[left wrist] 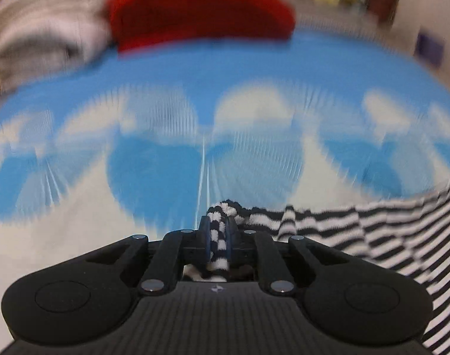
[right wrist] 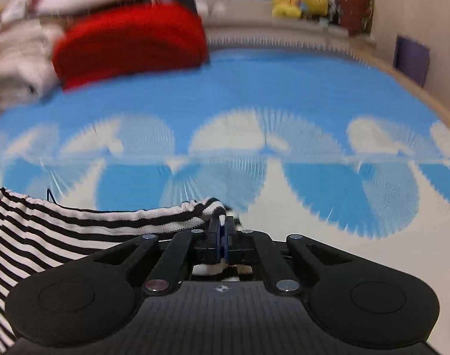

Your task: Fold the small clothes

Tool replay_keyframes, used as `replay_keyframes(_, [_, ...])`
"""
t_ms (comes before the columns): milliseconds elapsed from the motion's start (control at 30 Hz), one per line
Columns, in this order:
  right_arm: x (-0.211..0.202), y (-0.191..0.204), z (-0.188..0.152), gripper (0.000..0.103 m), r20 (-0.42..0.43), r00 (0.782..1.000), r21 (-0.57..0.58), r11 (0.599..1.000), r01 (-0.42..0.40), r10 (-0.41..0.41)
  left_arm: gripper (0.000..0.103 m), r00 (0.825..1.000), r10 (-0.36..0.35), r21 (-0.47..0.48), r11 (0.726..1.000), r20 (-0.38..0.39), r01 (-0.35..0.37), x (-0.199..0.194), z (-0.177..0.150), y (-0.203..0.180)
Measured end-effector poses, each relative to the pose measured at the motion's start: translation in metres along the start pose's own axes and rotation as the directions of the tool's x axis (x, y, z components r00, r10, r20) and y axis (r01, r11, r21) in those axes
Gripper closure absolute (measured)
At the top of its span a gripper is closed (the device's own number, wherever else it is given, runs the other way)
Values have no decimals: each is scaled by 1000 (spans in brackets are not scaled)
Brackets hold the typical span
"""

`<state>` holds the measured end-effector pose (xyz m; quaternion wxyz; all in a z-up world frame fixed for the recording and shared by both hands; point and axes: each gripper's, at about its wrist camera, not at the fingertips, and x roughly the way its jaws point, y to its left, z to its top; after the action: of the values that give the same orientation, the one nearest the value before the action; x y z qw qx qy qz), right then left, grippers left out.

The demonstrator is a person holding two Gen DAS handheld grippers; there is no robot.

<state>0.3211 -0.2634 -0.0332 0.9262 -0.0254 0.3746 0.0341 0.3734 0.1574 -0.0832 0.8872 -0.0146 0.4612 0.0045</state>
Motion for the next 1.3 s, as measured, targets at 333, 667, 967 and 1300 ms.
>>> replay_keyframes(333, [-24,-22,-11,74,-39,999,135,991,-25,31,49,988,-145,-147,980,-61,135,-63,1,43])
replay_keyframes(667, [-132,-102,-47,61,-78,993,351,935,-55,88,50,955,-276,-377,900,-109,217,-145,-92,100])
replay_keyframes(967, [-104,-105,-110,61,-323,932,387,922,-27,163,53,904,-286,-399,905,-317,147,-104,-123,100])
replay_keyframes(1300, [-91,-94,-122,67,-392,906,346,938,-14,158,103,890,-311,-299,930,-334,213,-97,-133,87])
